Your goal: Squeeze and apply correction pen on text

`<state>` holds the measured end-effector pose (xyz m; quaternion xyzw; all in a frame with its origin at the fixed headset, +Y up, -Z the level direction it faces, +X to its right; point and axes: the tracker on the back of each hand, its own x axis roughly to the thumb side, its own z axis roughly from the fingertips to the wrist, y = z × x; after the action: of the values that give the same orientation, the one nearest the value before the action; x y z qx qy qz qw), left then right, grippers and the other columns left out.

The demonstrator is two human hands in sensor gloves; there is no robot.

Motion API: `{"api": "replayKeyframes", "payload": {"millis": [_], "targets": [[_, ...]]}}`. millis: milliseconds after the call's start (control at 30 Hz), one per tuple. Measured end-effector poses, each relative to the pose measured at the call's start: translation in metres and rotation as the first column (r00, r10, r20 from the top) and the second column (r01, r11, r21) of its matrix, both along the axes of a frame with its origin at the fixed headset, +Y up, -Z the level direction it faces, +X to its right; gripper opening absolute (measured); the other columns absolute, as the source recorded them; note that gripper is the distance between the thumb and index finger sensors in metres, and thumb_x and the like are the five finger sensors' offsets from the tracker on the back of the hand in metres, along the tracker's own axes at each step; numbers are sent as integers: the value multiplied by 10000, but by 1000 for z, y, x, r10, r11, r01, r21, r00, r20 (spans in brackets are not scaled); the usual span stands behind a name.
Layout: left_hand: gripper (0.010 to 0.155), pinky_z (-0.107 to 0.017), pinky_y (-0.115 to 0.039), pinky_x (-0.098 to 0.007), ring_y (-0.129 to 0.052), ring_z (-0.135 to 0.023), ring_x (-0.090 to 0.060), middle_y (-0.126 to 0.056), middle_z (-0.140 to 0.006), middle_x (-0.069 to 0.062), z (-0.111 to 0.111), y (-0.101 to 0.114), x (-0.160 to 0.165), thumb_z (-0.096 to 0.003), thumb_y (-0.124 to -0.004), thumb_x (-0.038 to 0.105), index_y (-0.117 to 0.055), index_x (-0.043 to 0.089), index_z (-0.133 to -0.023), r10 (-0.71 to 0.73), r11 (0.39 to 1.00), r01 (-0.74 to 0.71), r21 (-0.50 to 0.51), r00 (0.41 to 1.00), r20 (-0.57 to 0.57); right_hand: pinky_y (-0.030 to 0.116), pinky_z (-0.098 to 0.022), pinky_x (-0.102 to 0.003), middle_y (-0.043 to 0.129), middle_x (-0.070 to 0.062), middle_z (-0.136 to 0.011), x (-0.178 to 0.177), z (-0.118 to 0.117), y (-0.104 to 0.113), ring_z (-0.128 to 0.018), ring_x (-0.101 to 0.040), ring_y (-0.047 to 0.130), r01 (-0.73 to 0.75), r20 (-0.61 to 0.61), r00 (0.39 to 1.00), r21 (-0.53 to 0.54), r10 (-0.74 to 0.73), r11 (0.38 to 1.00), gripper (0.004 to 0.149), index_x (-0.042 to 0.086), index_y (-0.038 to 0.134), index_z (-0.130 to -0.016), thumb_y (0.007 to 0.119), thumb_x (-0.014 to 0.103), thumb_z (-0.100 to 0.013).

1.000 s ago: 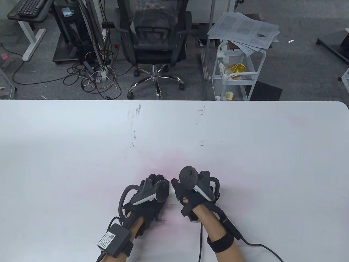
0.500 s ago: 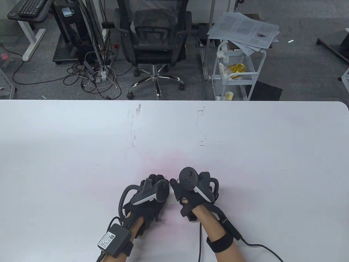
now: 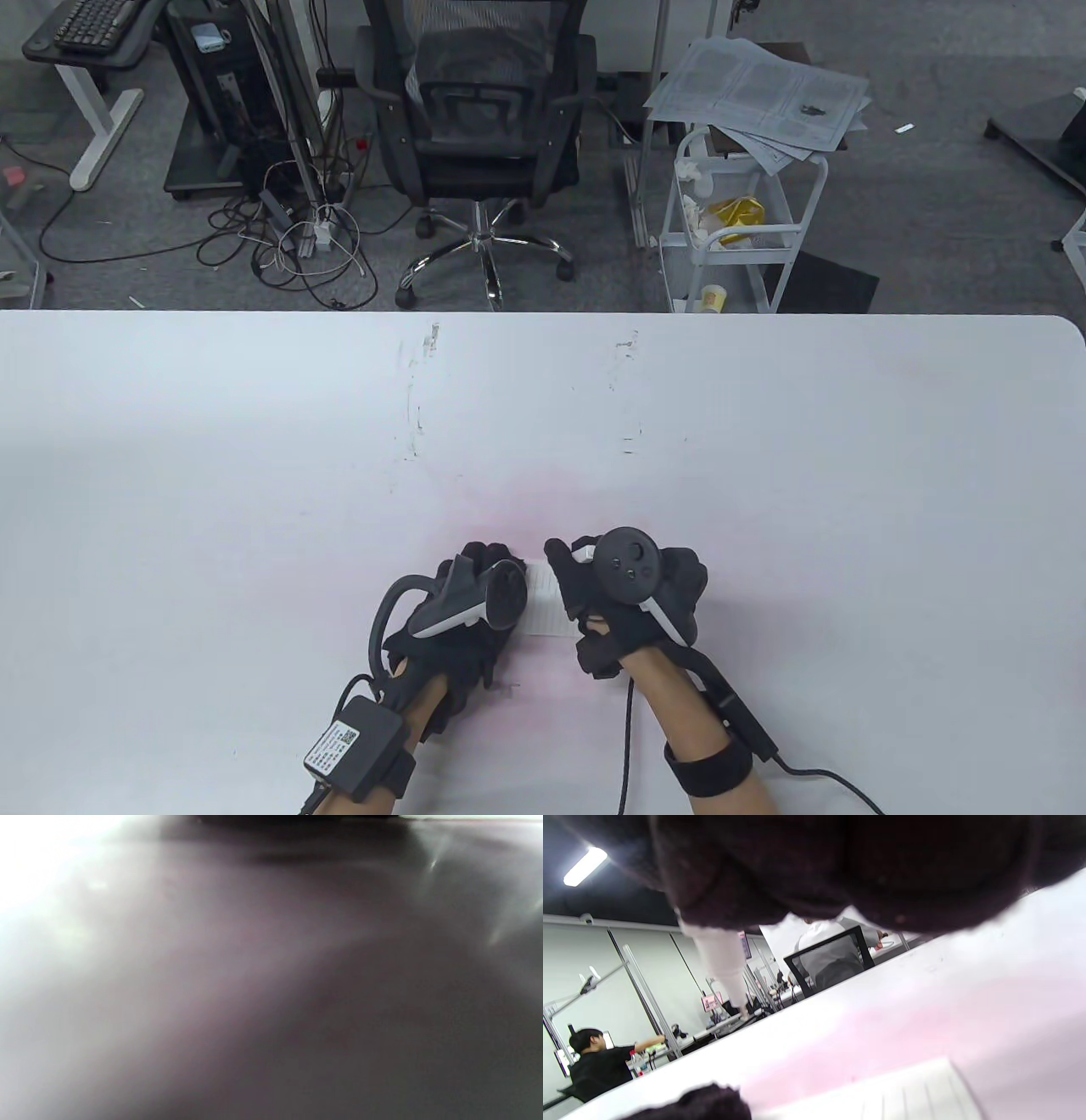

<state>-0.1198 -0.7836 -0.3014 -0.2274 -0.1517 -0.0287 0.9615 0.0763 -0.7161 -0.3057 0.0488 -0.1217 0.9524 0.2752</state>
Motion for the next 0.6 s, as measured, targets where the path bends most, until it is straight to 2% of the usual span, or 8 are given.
{"api": "replayKeyframes", "payload": {"millis": [200, 333, 533, 600], "targets": [[617, -844, -339, -424, -240, -1120, -227, -165, -1152, 48, 0, 0, 0, -516, -511, 492, -220, 366, -1046, 0, 1000, 0, 1, 1000, -5, 836, -267, -505, 954, -29, -291, 34, 21, 12, -131, -247, 981, 94, 32, 995, 67, -96, 993, 473, 130, 968, -378, 748, 549, -400], [616, -844, -338, -422, -239, -1120, -225, -166, -1151, 50, 1, 0, 0, -515, -510, 493, -220, 369, -1045, 0, 1000, 0, 0, 1000, -6, 838, -264, -503, 955, -25, -290, 57, 31, 10, -131, -244, 982, 172, 63, 982, 79, -177, 982, 473, 133, 968, -379, 747, 550, -403], [622, -844, -333, -422, -229, -1119, -223, -162, -1153, 56, 0, -1, -1, -514, -514, 497, -218, 375, -1048, 11, 1000, -11, -5, 1000, -9, 839, -260, -500, 954, -23, -291, 70, 30, 1, -126, -240, 984, 296, 75, 951, 43, -299, 954, 475, 135, 969, -378, 748, 554, -403], [633, -842, -321, -448, -156, -1105, -237, -130, -1151, 58, 0, -1, -2, -507, -516, 506, -213, 387, -1049, 15, 1000, -15, -7, 1000, -14, 839, -259, -500, 955, -23, -290, 72, 29, 0, -127, -240, 984, 329, 71, 941, 29, -331, 944, 474, 135, 969, -377, 749, 554, -403]]}}
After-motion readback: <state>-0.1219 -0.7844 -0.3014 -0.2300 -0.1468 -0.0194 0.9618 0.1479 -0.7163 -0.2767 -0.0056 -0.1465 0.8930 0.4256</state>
